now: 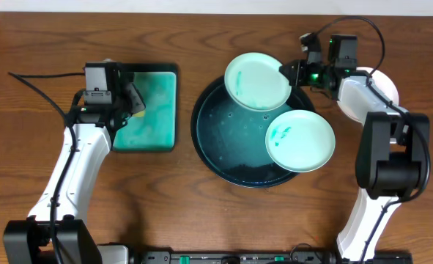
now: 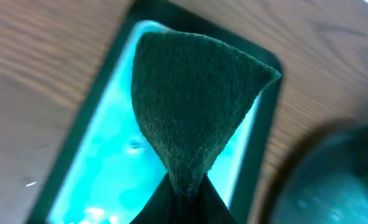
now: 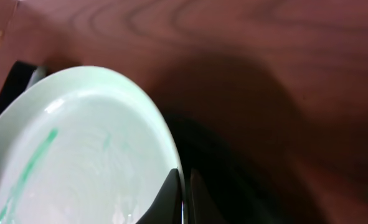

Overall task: Clean dirty plates on tray and stack at the side
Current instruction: 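Reach the right gripper to the upper mint plate and grip its rim, then scrub the upper mint plate with the left gripper's sponge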

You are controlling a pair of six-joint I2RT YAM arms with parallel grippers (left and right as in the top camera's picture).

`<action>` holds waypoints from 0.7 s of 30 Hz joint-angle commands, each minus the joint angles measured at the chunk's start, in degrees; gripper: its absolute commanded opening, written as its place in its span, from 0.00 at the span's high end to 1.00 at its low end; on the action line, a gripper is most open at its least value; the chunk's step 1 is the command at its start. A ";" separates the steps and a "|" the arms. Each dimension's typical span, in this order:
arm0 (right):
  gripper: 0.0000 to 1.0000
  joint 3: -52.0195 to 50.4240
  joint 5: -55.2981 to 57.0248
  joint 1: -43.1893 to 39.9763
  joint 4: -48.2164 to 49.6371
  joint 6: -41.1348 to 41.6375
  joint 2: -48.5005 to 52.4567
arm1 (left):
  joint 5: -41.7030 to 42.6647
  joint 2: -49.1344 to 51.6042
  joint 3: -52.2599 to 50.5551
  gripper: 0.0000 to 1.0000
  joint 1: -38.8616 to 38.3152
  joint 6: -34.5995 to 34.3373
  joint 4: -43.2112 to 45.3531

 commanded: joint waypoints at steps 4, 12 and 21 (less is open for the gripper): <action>0.99 0.07 18.69 5.33 -7.65 -4.59 -1.11 | 10.23 0.39 -0.46 0.93 -1.66 2.86 1.64; 0.99 0.07 21.35 11.39 -10.47 -9.86 -1.11 | 10.23 0.42 -0.46 0.93 -7.67 2.80 3.21; 0.96 -0.52 32.09 12.70 -11.54 -9.86 0.52 | 10.21 1.07 -0.46 0.93 -15.13 0.59 9.55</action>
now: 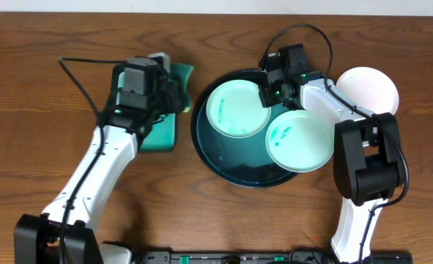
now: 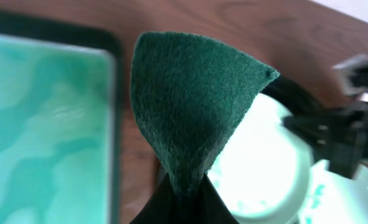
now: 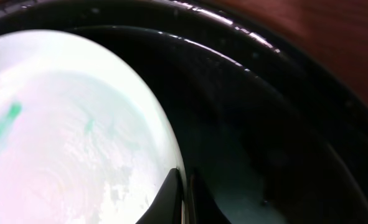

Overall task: Clean dirty plates on tray and stack at the side
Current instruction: 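Scrub the upper mint plate with the left gripper's sponge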

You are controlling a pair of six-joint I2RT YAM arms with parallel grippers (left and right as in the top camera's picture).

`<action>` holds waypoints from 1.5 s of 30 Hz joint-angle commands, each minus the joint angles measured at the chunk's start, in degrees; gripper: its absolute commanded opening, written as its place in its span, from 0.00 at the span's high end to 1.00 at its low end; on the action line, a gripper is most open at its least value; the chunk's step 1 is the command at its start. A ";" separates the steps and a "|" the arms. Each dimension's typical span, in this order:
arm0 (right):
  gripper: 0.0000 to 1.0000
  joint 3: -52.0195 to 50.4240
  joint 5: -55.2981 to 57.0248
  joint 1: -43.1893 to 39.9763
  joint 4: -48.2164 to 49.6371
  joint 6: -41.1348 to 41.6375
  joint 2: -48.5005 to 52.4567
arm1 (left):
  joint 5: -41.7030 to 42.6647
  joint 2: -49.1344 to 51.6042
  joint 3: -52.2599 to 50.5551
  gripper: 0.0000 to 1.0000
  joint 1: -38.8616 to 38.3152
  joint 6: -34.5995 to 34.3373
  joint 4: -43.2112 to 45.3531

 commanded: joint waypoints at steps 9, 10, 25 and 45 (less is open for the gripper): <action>0.72 -0.42 2.34 0.26 -4.11 -0.74 1.36 | 0.87 6.93 -0.46 0.93 -6.93 -8.37 9.27; 0.71 -0.42 1.55 0.33 -4.61 -0.74 1.36 | 0.90 8.00 -0.46 0.93 -7.56 -9.11 10.80; 0.99 -0.42 1.51 0.50 -7.04 0.76 1.36 | -2.99 25.99 -0.44 0.93 -14.45 -24.63 30.62; 0.99 -0.42 1.68 0.46 -7.04 0.72 1.36 | -32.61 24.96 -0.44 0.93 -14.27 -9.53 18.47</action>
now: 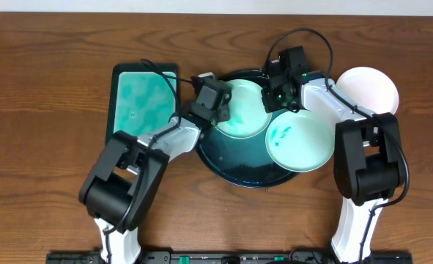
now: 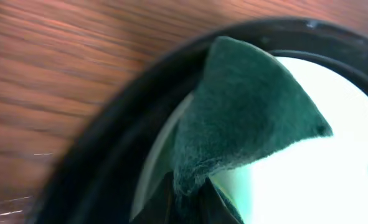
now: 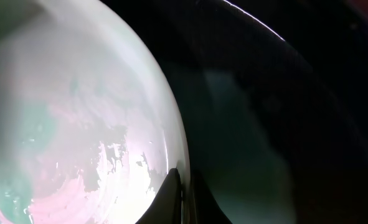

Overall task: Clean dirty plates on tray and stack at the side
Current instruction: 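Scrub the upper mint plate with the left gripper's sponge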

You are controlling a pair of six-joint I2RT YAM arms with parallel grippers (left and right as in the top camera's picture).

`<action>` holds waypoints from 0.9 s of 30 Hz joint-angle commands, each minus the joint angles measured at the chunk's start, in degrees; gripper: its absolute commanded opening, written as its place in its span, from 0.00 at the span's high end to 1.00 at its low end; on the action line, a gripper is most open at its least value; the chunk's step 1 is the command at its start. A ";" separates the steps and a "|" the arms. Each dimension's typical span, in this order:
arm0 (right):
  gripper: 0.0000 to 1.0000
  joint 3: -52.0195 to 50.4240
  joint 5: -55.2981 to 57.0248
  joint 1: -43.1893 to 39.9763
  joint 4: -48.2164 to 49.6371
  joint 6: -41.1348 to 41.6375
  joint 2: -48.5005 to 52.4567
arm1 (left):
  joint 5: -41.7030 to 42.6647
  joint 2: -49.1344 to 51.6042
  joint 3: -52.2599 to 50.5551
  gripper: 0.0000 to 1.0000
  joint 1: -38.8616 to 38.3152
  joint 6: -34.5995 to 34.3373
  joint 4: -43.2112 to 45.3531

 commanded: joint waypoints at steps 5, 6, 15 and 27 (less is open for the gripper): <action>0.99 -0.59 0.20 0.57 -0.85 -0.28 1.20 | -4.09 -5.68 -1.38 0.93 1.51 1.99 -1.49; 0.99 -0.59 0.20 0.57 -0.87 -0.28 1.20 | 3.56 -6.05 -1.38 0.93 1.51 -2.16 -0.61; 0.99 -0.59 0.20 0.57 -0.87 -0.28 1.20 | 14.71 -3.56 -1.40 0.93 -0.52 -16.35 12.74; 0.99 -0.59 0.17 0.57 -1.18 -0.26 1.20 | 12.33 3.43 -1.40 0.92 -0.57 -41.99 14.49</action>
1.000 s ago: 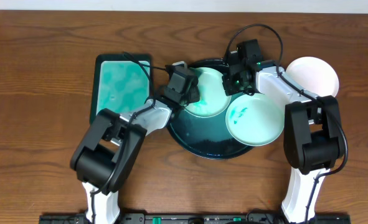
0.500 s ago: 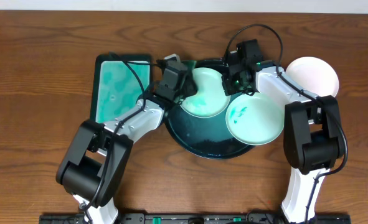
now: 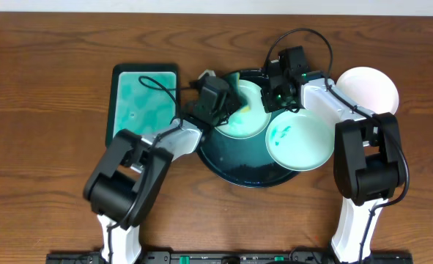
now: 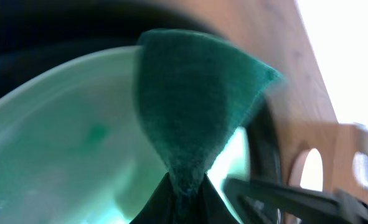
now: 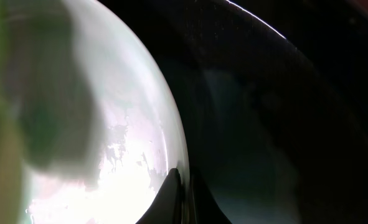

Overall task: Clean dirty plates on tray and stack at the side
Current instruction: 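Scrub the upper mint plate with the left gripper's sponge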

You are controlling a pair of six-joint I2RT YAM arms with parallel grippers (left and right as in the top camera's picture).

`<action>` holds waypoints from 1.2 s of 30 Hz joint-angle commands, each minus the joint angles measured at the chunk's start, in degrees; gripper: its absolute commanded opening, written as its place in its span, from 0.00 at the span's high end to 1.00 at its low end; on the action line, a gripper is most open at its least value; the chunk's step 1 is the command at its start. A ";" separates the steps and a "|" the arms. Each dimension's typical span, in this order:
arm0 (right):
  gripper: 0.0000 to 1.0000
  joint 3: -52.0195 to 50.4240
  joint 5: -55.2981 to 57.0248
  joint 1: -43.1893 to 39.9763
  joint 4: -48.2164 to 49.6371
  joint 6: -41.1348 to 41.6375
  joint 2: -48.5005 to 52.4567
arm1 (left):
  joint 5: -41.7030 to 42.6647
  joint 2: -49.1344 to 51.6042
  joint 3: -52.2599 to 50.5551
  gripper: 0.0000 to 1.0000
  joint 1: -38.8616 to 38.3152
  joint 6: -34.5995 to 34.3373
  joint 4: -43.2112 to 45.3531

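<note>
A pale green plate (image 3: pixel 247 121) lies in the back of the round dark tray (image 3: pixel 231 172). My right gripper (image 3: pixel 273 95) is shut on its right rim, seen close up as the gripper (image 5: pixel 185 186) pinching the plate's edge (image 5: pixel 134 137). My left gripper (image 3: pixel 222 99) is shut on a dark green sponge (image 3: pixel 237 94), which rests on the plate's upper left part. In the left wrist view the sponge (image 4: pixel 193 106) fans out from the gripper (image 4: pixel 184 190) over the plate (image 4: pixel 59 149). A second plate (image 3: pixel 300 139) with green smears sits at the tray's right.
A rectangular green tray of soapy liquid (image 3: pixel 144 103) lies left of the round tray. A white plate (image 3: pixel 370 88) rests on the table at the far right. The dark tray's wet bottom (image 5: pixel 283 124) shows beside the held plate.
My left gripper has turned and carried the sponge from the plate's left edge further onto its upper part. The right gripper still pinches the same rim in the same place.
First my left gripper held the sponge over the soapy tray while the right held a smeared plate over the round tray's back rim. Then the plate was down in the tray and the sponge beside it. Later the sponge touched the plate's left edge, now its upper face.
</note>
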 commanded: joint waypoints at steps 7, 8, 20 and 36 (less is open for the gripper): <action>0.99 -0.59 0.59 0.50 -1.31 -0.31 1.20 | -1.75 1.62 -0.37 0.92 0.15 -17.66 -2.43; 0.99 -0.59 0.59 0.50 -1.31 -0.31 1.20 | -1.84 1.60 -0.37 0.92 0.15 -17.66 -3.28; 0.99 -0.59 0.61 0.50 -1.31 -0.33 1.20 | 8.37 -0.20 -0.37 0.93 0.20 -16.13 -10.34; 0.99 -0.59 0.81 0.46 -1.33 -0.33 1.20 | -0.20 -1.99 -0.37 0.93 5.44 -13.51 -25.99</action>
